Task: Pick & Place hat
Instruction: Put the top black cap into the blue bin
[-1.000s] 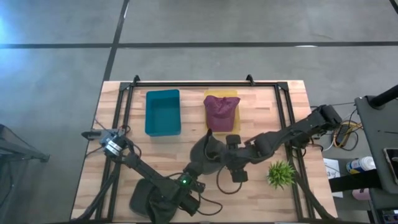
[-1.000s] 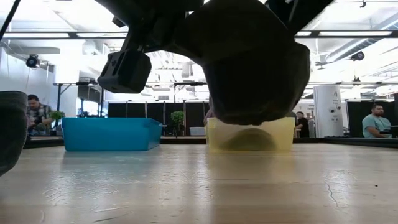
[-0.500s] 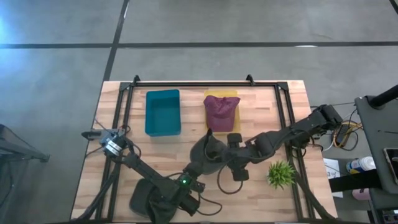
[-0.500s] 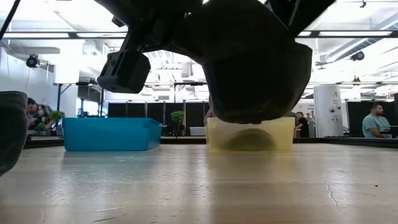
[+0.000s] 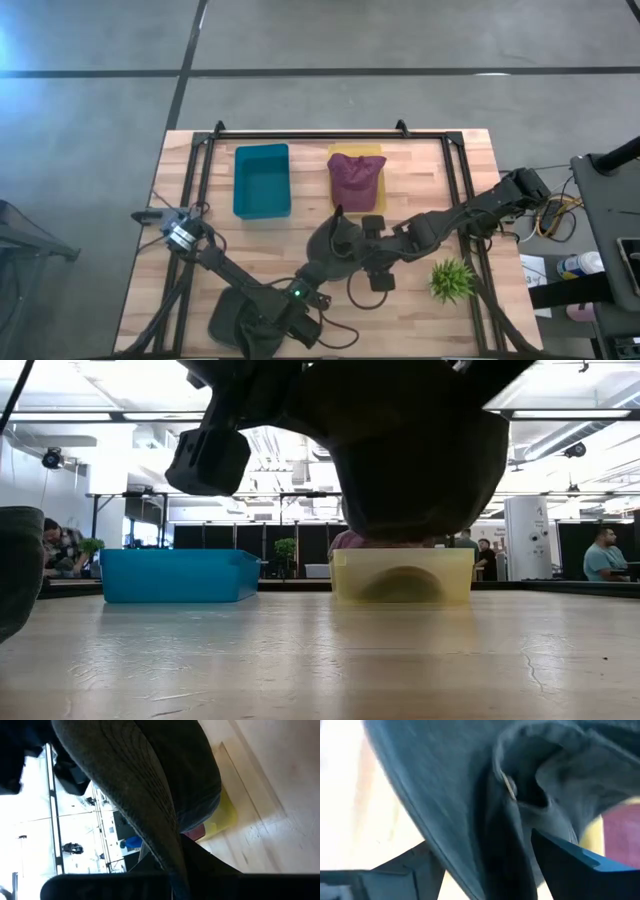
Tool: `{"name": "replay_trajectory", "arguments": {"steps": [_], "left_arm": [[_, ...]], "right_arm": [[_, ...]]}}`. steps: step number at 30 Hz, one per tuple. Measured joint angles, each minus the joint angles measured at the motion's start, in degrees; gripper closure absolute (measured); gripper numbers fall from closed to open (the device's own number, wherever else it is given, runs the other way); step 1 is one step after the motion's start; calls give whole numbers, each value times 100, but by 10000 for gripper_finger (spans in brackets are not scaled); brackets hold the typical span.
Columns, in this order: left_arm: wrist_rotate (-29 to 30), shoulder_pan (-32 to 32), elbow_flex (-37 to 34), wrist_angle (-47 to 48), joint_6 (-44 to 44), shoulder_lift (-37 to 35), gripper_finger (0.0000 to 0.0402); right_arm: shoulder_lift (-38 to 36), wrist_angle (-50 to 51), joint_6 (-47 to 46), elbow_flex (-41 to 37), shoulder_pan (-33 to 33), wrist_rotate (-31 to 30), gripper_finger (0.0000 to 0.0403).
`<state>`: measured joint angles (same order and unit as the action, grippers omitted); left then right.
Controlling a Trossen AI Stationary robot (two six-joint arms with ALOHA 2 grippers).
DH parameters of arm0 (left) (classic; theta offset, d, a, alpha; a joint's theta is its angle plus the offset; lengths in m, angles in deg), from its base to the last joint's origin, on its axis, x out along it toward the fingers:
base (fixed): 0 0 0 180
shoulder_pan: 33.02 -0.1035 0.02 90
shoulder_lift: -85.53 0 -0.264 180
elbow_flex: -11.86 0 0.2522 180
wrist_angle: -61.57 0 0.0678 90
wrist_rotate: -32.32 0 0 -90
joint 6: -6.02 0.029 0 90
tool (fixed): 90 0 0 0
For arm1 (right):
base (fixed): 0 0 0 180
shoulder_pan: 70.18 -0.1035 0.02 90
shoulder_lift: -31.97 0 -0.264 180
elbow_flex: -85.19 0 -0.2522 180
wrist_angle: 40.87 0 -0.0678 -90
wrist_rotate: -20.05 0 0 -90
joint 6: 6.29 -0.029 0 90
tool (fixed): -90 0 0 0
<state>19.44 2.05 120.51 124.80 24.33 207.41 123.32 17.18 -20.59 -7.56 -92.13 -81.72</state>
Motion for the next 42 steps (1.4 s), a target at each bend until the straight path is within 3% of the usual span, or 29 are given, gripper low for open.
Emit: {"name": "replay_trajectory", "arguments": {"steps": [6, 13, 19, 22, 30, 35, 39, 42], "left_arm": [[-173, -101, 0, -90, -40, 0, 387], [-495, -170, 80, -213, -199, 0, 387], [-1060, -173, 227, -203, -873, -6, 387], [-1083, -147, 285, -189, -1072, -9, 375], [-912, -9, 579, 336, -1585, -30, 290], [-586, 241, 592, 1063, -2131, -210, 272], [-829, 503, 592, 1897, -3652, -561, 271], [-1574, 674, 592, 2548, -5551, -919, 271]], "right_arm": [[43, -329, -6, 2, 0, 178, 188], [179, -267, -7, -3, -3, 252, 294], [203, -244, 262, -2, 4, 154, 371], [203, -244, 263, -2, 10, 178, 372], [186, -284, 331, 0, 32, 111, 372], [181, -41, 400, 0, 70, 77, 374], [78, 28, 341, -4, 101, 131, 374], [-113, -34, 78, 37, 232, 440, 374]]}}
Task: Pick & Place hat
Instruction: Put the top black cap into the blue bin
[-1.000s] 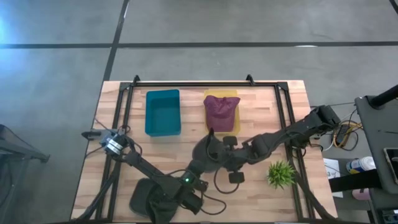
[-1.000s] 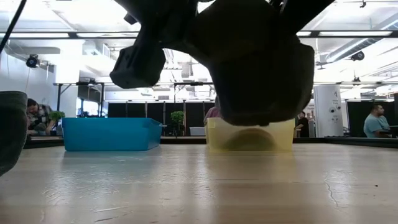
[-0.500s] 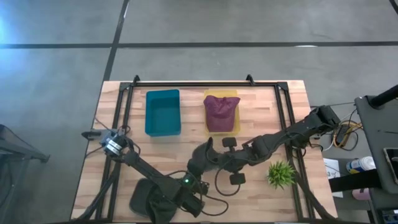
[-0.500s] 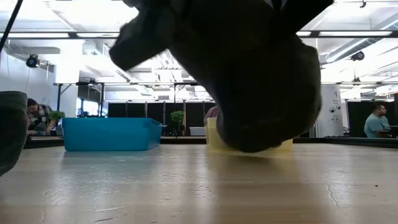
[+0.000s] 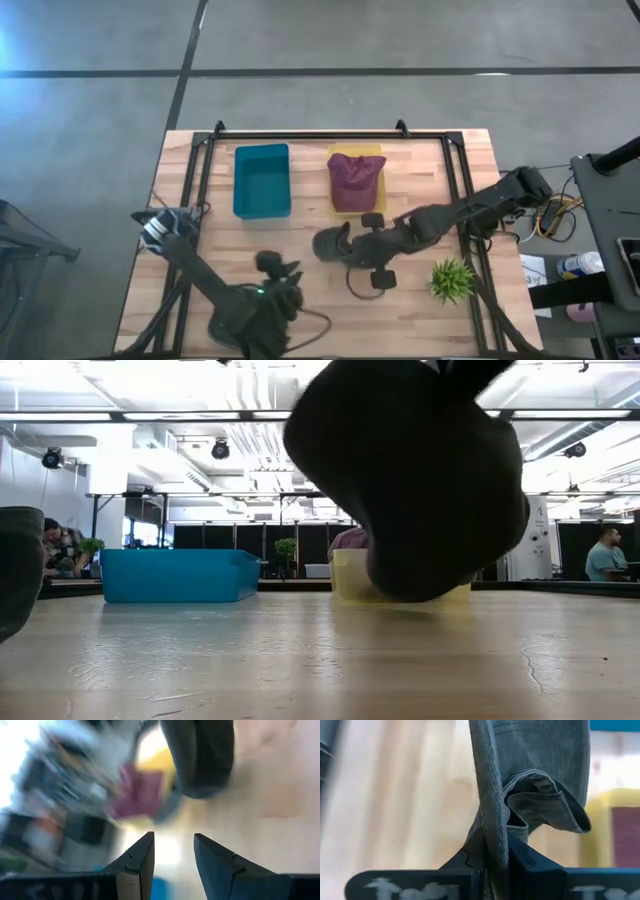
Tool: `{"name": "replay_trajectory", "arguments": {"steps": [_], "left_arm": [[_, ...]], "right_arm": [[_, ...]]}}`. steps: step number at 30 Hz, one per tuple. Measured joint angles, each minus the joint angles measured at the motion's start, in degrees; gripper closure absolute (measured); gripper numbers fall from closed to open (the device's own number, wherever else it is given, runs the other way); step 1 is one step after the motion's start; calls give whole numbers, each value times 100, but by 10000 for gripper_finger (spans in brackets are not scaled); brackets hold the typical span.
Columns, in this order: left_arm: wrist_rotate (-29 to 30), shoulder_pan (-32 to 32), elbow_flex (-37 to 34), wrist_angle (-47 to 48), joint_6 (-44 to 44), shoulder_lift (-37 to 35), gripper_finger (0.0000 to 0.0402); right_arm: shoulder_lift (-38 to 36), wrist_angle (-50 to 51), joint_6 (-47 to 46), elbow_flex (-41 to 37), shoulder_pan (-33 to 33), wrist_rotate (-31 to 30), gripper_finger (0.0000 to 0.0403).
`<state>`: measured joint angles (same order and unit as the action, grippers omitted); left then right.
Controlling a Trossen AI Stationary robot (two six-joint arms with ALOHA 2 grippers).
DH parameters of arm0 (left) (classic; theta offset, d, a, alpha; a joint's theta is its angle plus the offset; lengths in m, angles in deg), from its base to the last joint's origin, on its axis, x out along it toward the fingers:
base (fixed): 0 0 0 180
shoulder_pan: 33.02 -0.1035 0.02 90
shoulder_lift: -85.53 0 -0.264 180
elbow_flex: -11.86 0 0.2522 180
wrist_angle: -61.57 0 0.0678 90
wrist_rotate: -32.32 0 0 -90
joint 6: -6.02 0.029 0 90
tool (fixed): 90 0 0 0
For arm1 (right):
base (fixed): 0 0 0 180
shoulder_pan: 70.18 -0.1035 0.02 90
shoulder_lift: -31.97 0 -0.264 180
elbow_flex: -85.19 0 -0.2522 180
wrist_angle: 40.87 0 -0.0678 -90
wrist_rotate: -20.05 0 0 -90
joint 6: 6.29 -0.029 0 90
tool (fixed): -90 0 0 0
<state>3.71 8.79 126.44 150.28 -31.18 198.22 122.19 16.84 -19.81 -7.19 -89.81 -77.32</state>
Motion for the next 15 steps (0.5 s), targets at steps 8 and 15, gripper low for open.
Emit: {"name": "replay_trajectory", "arguments": {"steps": [8, 15], "left_arm": [[-1083, 113, -69, 1428, -3807, -732, 271], [-1128, -207, -1279, 1503, -4774, -1799, 271]], "right_arm": [[-62, -1584, -816, 54, 833, 1535, 374], [-135, -1924, -907, 185, 1484, 1528, 374]]}}
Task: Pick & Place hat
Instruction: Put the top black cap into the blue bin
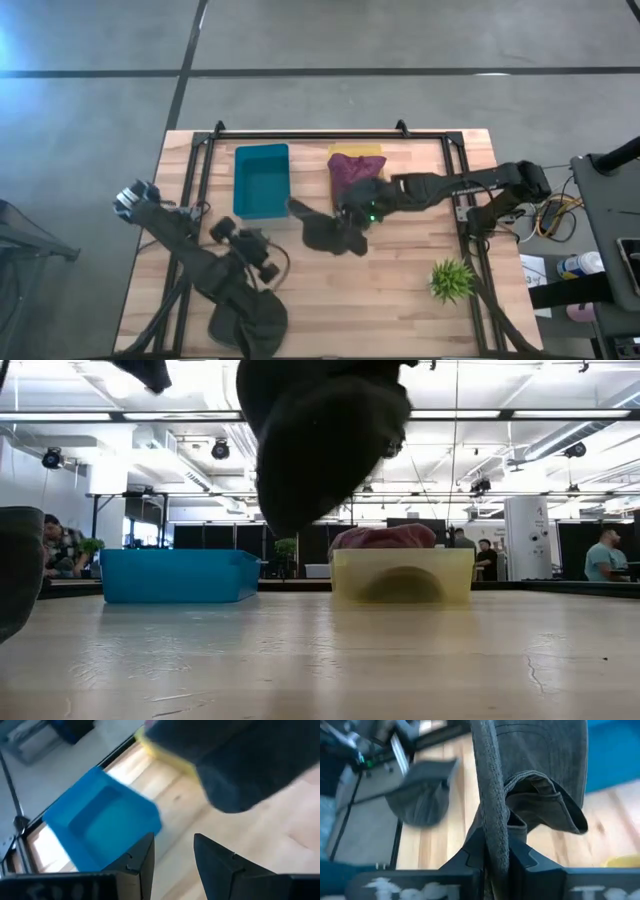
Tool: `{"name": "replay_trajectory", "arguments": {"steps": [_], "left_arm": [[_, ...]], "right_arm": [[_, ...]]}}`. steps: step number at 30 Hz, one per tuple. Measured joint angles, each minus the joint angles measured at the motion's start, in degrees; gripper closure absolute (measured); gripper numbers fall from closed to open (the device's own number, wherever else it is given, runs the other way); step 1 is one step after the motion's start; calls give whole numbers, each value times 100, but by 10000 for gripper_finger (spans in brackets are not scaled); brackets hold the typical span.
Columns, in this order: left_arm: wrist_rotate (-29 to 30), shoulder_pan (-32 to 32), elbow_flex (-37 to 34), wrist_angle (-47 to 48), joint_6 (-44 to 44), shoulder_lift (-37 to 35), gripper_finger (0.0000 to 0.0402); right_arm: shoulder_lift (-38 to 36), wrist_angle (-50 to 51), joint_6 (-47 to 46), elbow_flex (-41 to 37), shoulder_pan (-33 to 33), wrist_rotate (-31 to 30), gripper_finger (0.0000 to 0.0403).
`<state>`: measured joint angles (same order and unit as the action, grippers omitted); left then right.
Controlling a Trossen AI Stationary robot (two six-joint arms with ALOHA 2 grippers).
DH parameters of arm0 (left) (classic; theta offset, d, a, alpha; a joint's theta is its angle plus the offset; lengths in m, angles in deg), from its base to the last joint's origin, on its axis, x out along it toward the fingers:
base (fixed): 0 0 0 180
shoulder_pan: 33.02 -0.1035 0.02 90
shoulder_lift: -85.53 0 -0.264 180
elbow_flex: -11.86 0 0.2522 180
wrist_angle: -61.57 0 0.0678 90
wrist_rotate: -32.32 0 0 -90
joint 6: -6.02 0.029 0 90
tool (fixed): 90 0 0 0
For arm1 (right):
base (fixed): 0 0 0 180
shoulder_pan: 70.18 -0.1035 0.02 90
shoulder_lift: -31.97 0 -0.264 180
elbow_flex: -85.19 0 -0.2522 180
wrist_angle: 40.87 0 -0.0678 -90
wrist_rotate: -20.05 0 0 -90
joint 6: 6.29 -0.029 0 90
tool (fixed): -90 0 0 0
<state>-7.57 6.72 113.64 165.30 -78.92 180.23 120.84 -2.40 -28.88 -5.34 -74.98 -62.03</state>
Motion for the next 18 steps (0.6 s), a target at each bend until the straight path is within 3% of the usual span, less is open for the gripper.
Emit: {"name": "replay_trajectory", "arguments": {"steps": [5, 10, 18], "left_arm": [[250, 25, -1107, -194, -232, -1177, 271], [669, -262, -2228, -244, -582, -2523, 271], [995, -1085, -3433, -293, -523, -4211, 271]], "right_arm": [[8, -812, -450, -11, 509, 223, 374], [236, -2262, -1167, -71, 1065, 93, 374], [1726, -3804, -2254, 392, 1669, 206, 374]]}}
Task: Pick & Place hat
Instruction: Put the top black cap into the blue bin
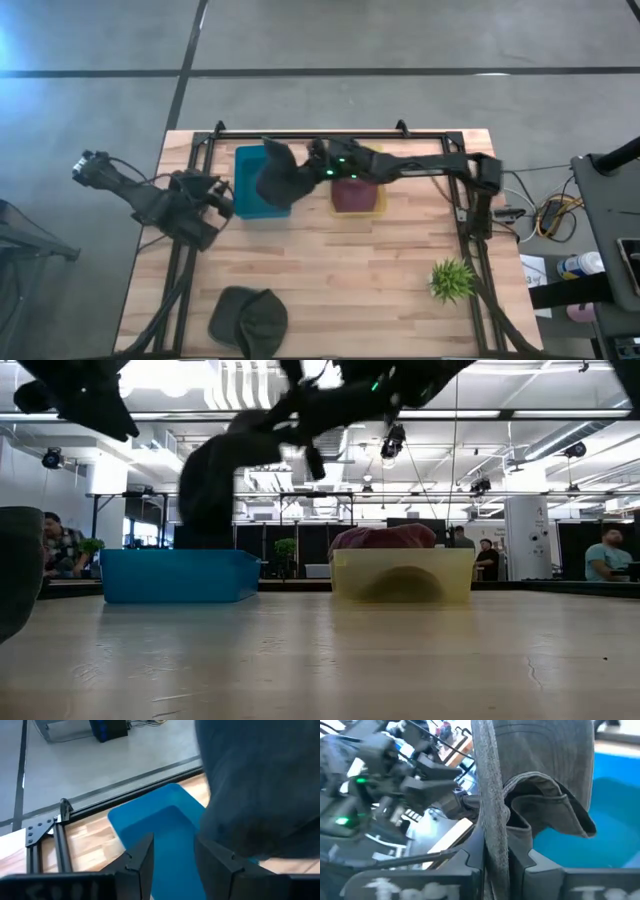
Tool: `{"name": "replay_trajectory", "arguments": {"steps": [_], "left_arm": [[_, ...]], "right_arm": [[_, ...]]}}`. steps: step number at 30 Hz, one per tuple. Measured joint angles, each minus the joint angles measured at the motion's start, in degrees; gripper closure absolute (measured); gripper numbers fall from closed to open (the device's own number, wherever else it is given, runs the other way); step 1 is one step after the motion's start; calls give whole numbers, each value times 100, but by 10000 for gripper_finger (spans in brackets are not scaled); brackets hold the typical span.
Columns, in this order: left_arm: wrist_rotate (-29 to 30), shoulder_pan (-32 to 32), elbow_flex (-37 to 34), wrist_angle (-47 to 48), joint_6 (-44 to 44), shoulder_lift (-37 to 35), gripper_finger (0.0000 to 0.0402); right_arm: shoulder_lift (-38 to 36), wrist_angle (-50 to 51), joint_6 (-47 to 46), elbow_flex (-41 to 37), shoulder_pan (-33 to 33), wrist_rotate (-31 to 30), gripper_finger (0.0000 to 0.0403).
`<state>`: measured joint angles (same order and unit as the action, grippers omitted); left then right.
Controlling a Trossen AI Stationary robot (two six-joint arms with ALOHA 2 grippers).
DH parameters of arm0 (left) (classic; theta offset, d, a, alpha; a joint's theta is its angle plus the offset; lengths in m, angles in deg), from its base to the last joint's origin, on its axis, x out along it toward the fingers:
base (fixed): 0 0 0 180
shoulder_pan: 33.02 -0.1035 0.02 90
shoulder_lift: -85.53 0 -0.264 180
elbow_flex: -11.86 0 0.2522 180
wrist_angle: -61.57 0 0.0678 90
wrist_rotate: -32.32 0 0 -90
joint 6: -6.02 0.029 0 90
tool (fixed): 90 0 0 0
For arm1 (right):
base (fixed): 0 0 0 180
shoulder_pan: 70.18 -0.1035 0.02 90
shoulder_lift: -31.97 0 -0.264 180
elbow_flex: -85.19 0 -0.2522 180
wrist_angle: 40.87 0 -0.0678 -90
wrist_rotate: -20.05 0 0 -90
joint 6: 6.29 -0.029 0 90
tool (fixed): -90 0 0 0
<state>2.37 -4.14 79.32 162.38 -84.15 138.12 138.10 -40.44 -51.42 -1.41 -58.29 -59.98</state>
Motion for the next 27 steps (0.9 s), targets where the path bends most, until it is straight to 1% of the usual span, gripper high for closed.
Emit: {"name": "replay_trajectory", "arguments": {"steps": [3, 6, 9, 11, 13, 17, 20, 23, 25, 27], "left_arm": [[63, -44, -144, -5, 177, -363, 271], [208, -46, -210, -7, 208, -605, 271], [209, -46, -259, -8, 216, -734, 271], [200, -46, -282, -6, 263, -769, 271], [171, -46, -312, -7, 323, -773, 271], [112, -45, -367, -8, 506, -750, 271], [113, -45, -403, -9, 509, -747, 271], [149, -46, -424, -11, 504, -747, 271], [154, -45, -424, -53, 491, -747, 271], [153, -46, -424, -144, 483, -747, 271]], "right_arm": [[738, -737, -457, 370, 147, 305, 374], [1397, -1418, -1089, 853, 281, 334, 374], [2027, -1767, -1847, 1338, 426, 442, 374], [2373, -1900, -2112, 1588, 485, 580, 374], [2558, -1908, -2251, 1778, 493, 672, 374], [2605, -1996, -2503, 1893, 473, 702, 374], [2483, -1940, -2481, 1692, 491, 617, 374], [2207, -1813, -2312, 1441, 499, 501, 374], [1927, -1687, -2111, 1249, 489, 538, 374], [1641, -1372, -1808, 1060, 484, 706, 374]]}}
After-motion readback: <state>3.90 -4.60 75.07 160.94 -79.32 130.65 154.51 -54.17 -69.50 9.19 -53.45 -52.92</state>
